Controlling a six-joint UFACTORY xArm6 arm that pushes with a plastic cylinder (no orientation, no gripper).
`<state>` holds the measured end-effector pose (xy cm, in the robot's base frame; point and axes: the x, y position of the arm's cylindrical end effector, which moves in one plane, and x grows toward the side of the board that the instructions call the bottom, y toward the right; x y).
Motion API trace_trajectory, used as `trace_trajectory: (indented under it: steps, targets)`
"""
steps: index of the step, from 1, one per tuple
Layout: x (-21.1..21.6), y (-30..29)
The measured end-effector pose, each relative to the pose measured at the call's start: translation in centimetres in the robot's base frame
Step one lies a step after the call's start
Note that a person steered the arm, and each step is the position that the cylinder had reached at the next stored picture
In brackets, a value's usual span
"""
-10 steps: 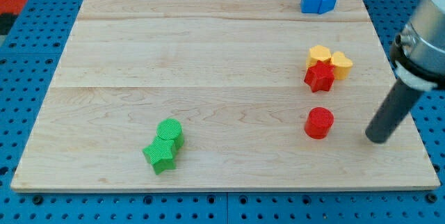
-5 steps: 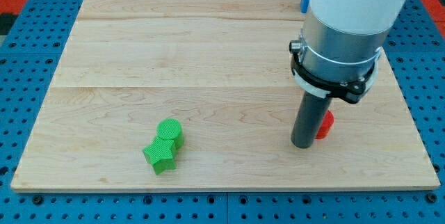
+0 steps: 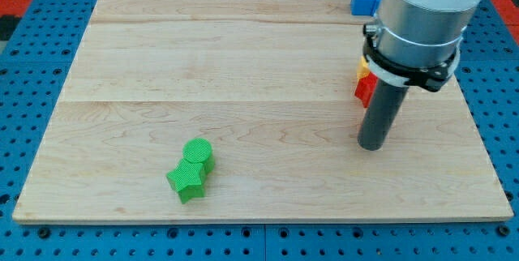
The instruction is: Slide the red circle to the red star
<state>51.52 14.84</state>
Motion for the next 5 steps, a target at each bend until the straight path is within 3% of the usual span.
trace_trajectory:
  steps: [2,4,5]
  targets:
    - [-1.5,3.7]
    - [-4.4,-0.7]
    - [-1.6,-1.7]
